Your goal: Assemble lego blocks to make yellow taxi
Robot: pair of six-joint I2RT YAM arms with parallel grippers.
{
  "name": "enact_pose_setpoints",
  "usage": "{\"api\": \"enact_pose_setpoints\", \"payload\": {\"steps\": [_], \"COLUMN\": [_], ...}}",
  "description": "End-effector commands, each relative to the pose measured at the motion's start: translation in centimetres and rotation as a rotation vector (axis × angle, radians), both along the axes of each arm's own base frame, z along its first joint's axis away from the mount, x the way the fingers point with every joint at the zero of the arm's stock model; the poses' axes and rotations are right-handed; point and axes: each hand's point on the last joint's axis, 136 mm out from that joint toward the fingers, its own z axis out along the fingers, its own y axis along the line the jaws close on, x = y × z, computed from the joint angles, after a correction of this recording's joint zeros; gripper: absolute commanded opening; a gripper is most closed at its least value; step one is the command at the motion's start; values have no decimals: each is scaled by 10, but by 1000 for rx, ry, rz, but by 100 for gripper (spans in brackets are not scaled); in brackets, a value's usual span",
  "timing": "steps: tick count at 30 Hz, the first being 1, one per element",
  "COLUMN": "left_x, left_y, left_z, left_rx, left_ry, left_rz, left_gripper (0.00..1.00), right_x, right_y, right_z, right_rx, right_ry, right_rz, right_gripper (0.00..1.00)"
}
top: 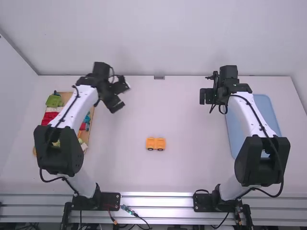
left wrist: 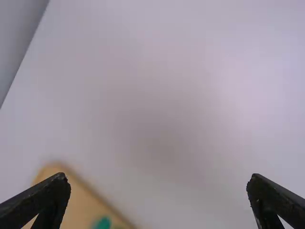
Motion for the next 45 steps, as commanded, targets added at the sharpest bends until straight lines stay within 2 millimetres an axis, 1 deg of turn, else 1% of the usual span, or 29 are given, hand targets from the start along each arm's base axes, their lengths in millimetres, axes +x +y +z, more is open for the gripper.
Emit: {"api": "enact_pose_setpoints", "payload": {"steps": [1, 4, 5, 7, 8, 10, 11, 12, 13, 14, 15, 16, 18, 19, 20, 22, 23, 24, 25, 29, 30, 32, 34, 36, 37, 38, 39, 41, 45], "left_x": [11, 25, 34, 41, 41, 35, 27, 24, 11, 0, -13, -22, -49, -54, -66, -74, -86, -89, -100, -107, -105, -103, -109, -121, -126, -126, -133, -136, -134], "left_y": [59, 115, 143, 182, 190, 218, 234, 238, 250, 256, 258, 257, 241, 239, 239, 243, 250, 251, 258, 268, 269, 269, 275, 284, 289, 289, 295, 296, 295], "left_z": [24, 39, 50, 67, 69, 76, 74, 73, 66, 59, 49, 43, 21, 17, 8, -1, -10, -12, -19, -30, -36, -39, -41, -48, -52, -52, -61, -67, -84], "left_rx": [-7, -21, -72, -181, -205, -301, -361, -379, -443, -479, -507, -518, -541, -536, -512, -482, -440, -432, -398, -378, -410, -493, -545, -589, -591, -591, -588, -584, -561], "left_ry": [-78, -188, -267, -377, -397, -438, -437, -434, -405, -370, -312, -267, -101, -75, -28, -9, 8, 11, 25, 16, 10, 1, 5, 23, 33, 33, 50, 69, 106], "left_rz": [215, 367, 462, 626, 664, 821, 936, 971, 1097, 1180, 1254, 1276, 1277, 1275, 1285, 1309, 1369, 1383, 1440, 1438, 1364, 1315, 1339, 1372, 1384, 1384, 1396, 1390, 1342], "left_gripper": [99, 99, 99, 99, 99, 99, 99, 99, 99, 99, 99, 99, 99, 99, 99, 99, 99, 99, 99, 99, 99, 99, 99, 99, 99, 99, 99, 99, 99], "right_x": [6, 7, 8, 8, 8, 8, 8, 8, 8, 9, 9, 9, 10, 10, 11, 12, 13, 13, 12, 9, 9, 9, 9, 9, 8, 8, 9, 9, 11], "right_y": [0, 0, 0, 0, 1, 5, 6, 6, 8, 7, 7, 7, 7, 7, 7, 7, 7, 7, 7, 8, 8, 8, 8, 8, 8, 8, 8, 8, 8], "right_z": [7, 8, 8, 8, 8, 9, 9, 9, 9, 9, 9, 9, 10, 11, 11, 12, 12, 12, 12, 10, 10, 10, 10, 9, 9, 9, 10, 10, 11], "right_rx": [-2, -2, -2, 2, 3, 22, 29, 31, 37, 36, 29, 23, 9, 9, 9, 9, 9, 8, 8, -6, -13, -15, -21, -29, -32, -32, -31, -31, -33], "right_ry": [-22, -27, -29, -31, -31, -31, -31, -31, -32, -34, -36, -37, -47, -48, -53, -56, -59, -59, -57, -47, -47, -49, -51, -49, -49, -49, -50, -50, -62], "right_rz": [-5, -6, -6, -3, -2, 10, 14, 15, 19, 20, 29, 42, 66, 66, 66, 66, 66, 66, 67, 99, 112, 114, 124, 138, 143, 143, 141, 143, 143], "right_gripper": [99, 99, 99, 99, 99, 99, 99, 99, 99, 99, 99, 99, 99, 99, 99, 99, 99, 99, 99, 99, 99, 99, 99, 99, 99, 99, 99, 100, 99]}}
